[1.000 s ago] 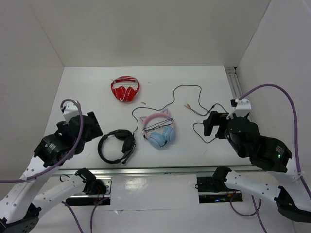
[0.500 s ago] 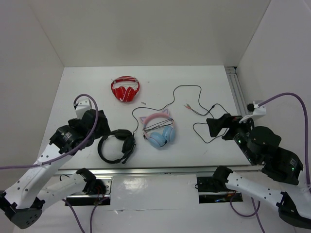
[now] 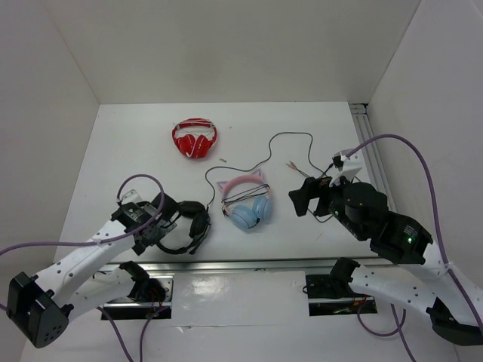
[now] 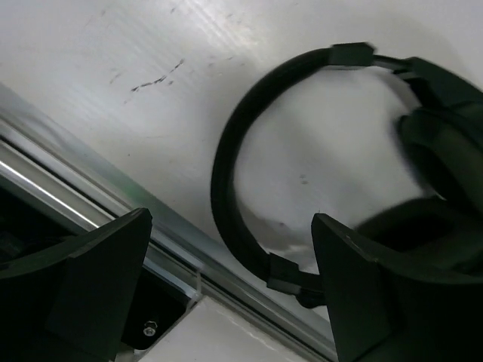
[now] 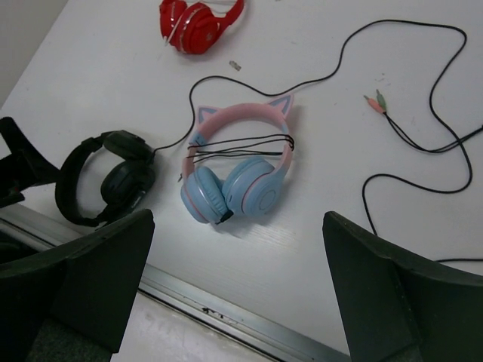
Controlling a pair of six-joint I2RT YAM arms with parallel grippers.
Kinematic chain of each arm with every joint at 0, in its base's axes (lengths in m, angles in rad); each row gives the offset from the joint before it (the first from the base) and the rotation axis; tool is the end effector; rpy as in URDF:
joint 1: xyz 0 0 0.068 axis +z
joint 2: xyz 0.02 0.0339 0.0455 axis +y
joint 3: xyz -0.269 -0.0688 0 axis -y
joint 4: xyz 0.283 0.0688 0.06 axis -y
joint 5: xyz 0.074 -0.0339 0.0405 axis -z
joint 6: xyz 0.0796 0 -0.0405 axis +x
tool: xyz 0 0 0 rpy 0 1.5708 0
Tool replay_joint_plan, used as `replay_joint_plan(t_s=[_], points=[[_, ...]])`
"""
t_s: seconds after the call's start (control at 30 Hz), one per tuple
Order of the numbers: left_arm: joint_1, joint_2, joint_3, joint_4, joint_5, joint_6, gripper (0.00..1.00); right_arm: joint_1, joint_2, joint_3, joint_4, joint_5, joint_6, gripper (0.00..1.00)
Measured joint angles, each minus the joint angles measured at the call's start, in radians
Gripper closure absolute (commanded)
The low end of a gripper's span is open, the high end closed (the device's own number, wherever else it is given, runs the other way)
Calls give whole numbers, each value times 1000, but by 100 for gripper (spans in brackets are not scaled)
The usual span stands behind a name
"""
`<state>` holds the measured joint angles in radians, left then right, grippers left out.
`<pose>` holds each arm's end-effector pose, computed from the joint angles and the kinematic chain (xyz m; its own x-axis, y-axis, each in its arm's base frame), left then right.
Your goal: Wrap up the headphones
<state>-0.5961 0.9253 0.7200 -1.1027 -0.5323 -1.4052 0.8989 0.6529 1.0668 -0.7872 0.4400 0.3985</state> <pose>0.1754 -0.0702 0.1917 -0.5012 -0.6869 -0.5262 -0.7264 0.6645 -0.1754 0.1369 0.1176 0.3924 -0.3882 0.0759 -0.9184 -0.3370 0.9159 0.2181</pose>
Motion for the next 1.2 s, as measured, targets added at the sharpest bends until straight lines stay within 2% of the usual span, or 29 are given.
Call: replay_joint_plan(t_s=[0.17, 0.3, 0.57, 0.63, 0.7, 0.83, 0.97, 1.0, 1.1, 1.13, 1.17, 1.2], points=[[0, 46, -84, 14, -1, -101, 4, 0, -2, -39, 56, -68, -5, 0], [0, 97, -92, 30, -1, -144, 17, 0, -2, -62, 81, -113, -5, 0], [5, 196, -167, 175, 45, -170, 18, 0, -19, -62, 108, -173, -26, 0], [7, 236, -175, 195, 49, -187, 22, 0, -28, -62, 108, -185, -30, 0], [8, 255, -172, 234, 45, -203, 33, 0, -39, -62, 108, -195, -34, 0], [10, 284, -162, 274, 26, -230, 44, 0, -53, -62, 107, -209, -42, 0], [29, 290, -164, 286, 11, -251, 71, 0, -55, -62, 107, -228, -45, 0], [32, 293, -164, 285, 6, -251, 81, 0, -55, -62, 107, -232, -45, 0], [33, 294, -165, 292, 2, -246, 88, 0, -56, -62, 107, -240, -47, 0], [35, 294, -165, 292, 2, -247, 92, 0, -56, -61, 107, -241, -48, 0], [36, 294, -166, 292, 2, -250, 100, 0, -58, -61, 107, -243, -48, 0], [36, 290, -167, 292, 2, -252, 100, 0, -58, -61, 107, -243, -48, 0]])
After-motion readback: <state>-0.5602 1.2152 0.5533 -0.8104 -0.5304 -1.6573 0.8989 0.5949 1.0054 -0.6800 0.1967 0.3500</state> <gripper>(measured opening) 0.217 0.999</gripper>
